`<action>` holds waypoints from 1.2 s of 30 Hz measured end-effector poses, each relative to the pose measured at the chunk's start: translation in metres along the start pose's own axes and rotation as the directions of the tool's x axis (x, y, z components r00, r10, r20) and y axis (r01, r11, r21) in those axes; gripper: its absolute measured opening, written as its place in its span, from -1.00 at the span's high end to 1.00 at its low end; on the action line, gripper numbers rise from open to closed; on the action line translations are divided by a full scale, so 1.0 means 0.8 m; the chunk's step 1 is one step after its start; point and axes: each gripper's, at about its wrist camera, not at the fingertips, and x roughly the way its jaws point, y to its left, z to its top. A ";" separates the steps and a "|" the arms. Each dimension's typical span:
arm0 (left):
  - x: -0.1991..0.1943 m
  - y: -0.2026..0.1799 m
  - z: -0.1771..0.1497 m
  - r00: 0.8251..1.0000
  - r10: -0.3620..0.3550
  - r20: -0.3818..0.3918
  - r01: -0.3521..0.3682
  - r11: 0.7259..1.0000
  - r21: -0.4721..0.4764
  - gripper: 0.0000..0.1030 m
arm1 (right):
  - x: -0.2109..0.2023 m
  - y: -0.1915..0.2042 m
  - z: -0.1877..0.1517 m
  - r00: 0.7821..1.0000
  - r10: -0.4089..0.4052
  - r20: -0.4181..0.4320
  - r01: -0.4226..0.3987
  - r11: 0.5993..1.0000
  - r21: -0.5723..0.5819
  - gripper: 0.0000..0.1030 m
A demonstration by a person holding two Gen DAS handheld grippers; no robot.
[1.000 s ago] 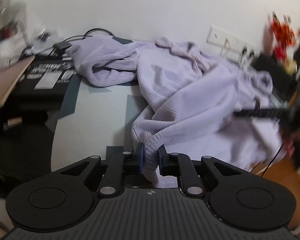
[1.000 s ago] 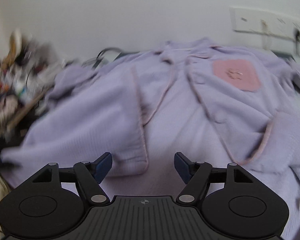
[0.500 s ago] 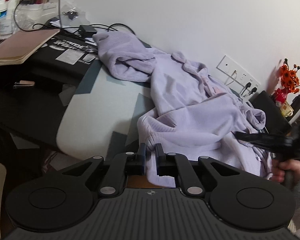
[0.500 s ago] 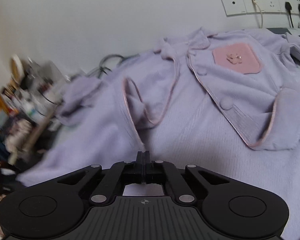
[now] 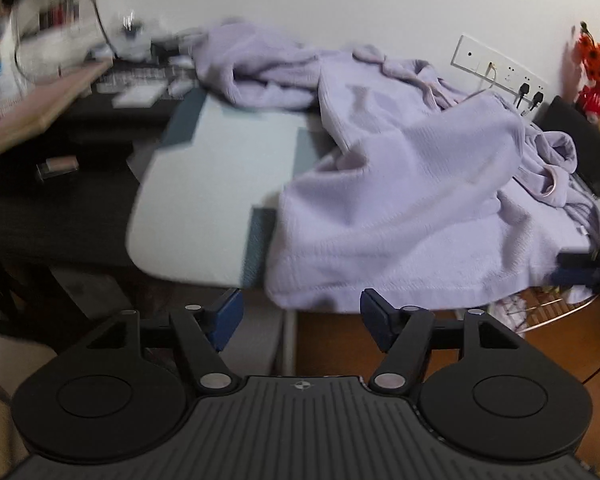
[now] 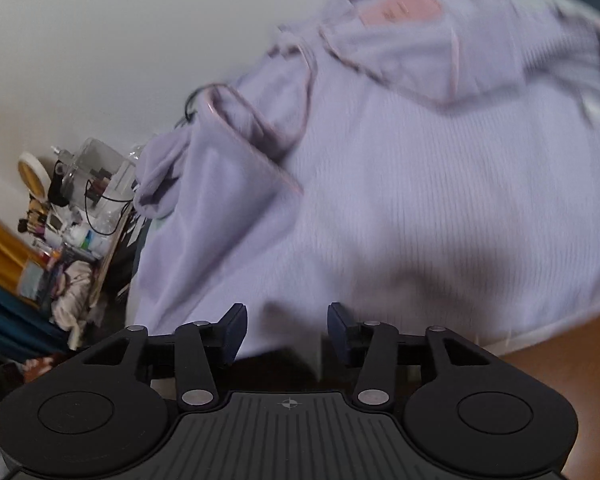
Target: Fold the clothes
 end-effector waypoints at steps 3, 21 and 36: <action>0.010 0.013 0.004 1.000 -0.021 -0.010 0.020 0.992 -0.125 -0.29 | 0.009 -0.014 -0.016 1.000 -0.016 -0.026 0.018 0.997 0.077 0.16; -0.013 0.008 0.025 0.999 0.010 0.030 -0.006 0.994 -0.112 0.80 | -0.032 -0.071 -0.005 0.988 0.061 0.141 -0.115 0.901 0.418 0.69; -0.071 -0.020 0.029 0.995 -0.008 0.101 0.006 1.000 0.014 0.83 | -0.106 -0.032 0.003 0.979 -0.055 0.196 0.010 0.974 0.228 0.96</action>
